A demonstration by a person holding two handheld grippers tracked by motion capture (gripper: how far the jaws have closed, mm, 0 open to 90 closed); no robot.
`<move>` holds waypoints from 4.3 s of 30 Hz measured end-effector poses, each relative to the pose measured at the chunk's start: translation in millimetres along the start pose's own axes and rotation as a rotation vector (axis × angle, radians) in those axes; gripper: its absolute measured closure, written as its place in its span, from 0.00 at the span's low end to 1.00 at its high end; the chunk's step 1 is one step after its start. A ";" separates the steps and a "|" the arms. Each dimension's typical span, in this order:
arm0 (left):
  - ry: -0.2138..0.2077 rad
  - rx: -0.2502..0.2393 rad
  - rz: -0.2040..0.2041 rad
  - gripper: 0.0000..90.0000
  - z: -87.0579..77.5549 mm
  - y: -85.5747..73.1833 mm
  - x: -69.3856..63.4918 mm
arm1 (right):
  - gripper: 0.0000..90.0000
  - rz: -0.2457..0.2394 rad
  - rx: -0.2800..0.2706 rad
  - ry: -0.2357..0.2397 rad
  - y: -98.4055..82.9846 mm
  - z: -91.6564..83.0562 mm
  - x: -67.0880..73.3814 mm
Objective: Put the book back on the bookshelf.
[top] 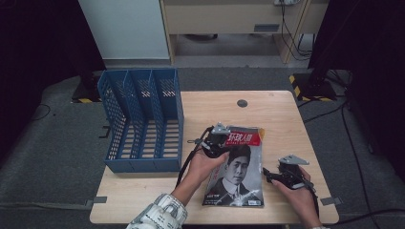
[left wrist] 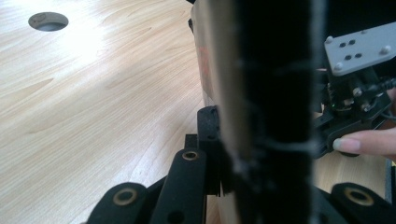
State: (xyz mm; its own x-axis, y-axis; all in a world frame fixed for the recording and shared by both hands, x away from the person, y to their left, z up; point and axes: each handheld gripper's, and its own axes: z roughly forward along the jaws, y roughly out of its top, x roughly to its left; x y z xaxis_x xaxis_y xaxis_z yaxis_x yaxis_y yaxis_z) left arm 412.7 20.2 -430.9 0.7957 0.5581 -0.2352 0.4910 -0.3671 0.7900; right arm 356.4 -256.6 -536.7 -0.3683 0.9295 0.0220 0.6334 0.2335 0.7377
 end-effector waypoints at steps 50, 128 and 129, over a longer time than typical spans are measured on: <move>-0.049 -0.272 -0.095 0.96 -89.8 55.6 9.9 | 0.21 -0.011 0.002 -0.015 1.3 2.8 0.7; 0.026 -0.486 -0.232 0.96 -201.2 35.3 56.3 | 0.22 -0.017 0.001 -0.015 0.6 2.1 1.0; 0.027 -0.489 -0.235 0.96 -203.5 33.9 57.7 | 0.22 -0.017 0.001 -0.015 0.6 2.1 1.0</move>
State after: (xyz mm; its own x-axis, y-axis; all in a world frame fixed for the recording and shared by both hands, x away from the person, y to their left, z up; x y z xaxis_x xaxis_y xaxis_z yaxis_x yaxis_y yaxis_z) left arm 403.1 191.4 -302.5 0.6719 0.6048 -0.4276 0.4271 0.1552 0.8908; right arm 357.8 -254.9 -537.7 -0.3686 0.9296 -0.0008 0.6281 0.2497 0.7370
